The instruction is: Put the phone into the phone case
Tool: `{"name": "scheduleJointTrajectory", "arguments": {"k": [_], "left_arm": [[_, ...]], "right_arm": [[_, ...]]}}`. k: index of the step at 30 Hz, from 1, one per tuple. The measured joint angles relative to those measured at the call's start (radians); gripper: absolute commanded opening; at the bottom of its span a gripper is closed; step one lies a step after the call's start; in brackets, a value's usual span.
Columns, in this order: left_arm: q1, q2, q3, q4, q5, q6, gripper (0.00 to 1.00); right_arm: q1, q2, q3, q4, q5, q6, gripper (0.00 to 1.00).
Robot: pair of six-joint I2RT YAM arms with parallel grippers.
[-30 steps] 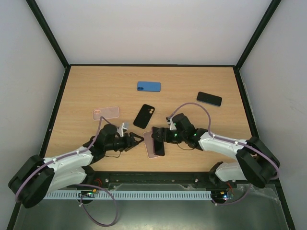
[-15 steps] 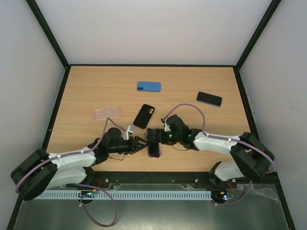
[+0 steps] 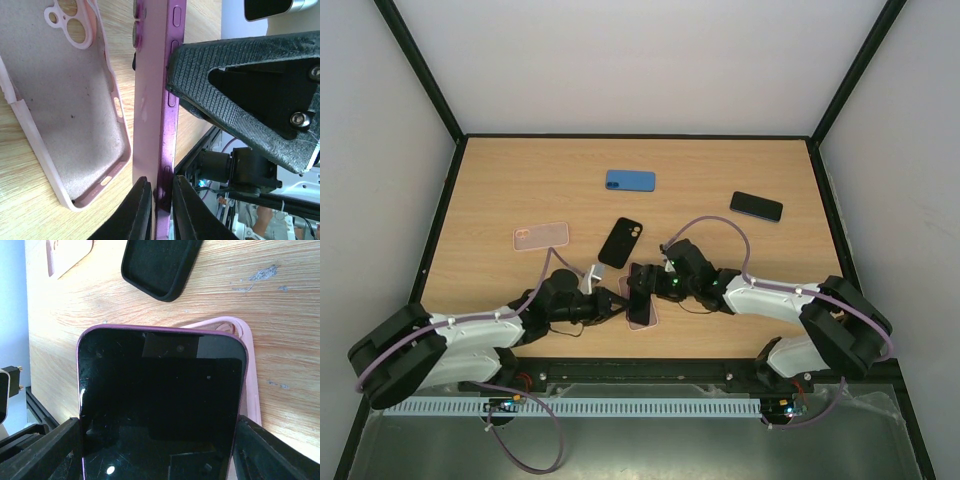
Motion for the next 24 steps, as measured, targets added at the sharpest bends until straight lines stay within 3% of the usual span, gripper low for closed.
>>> {"name": "scheduleJointTrajectory", "arguments": {"k": [7, 15, 20, 24], "left_arm": [[-0.005, 0.017, 0.001, 0.027, -0.001, -0.004, 0.02], [-0.006, 0.016, 0.001, -0.014, -0.021, -0.020, 0.02], [-0.006, -0.006, 0.000, -0.094, -0.045, -0.024, 0.02], [-0.006, -0.039, 0.000, -0.142, -0.062, -0.033, 0.02]], "right_arm": [[0.000, 0.000, -0.010, 0.010, 0.006, 0.008, 0.64], [0.000, -0.021, -0.004, -0.030, 0.042, -0.018, 1.00], [0.000, -0.097, 0.008, -0.085, 0.106, -0.060, 0.97], [0.000, -0.127, -0.005, -0.095, 0.129, -0.069, 0.82]]}}
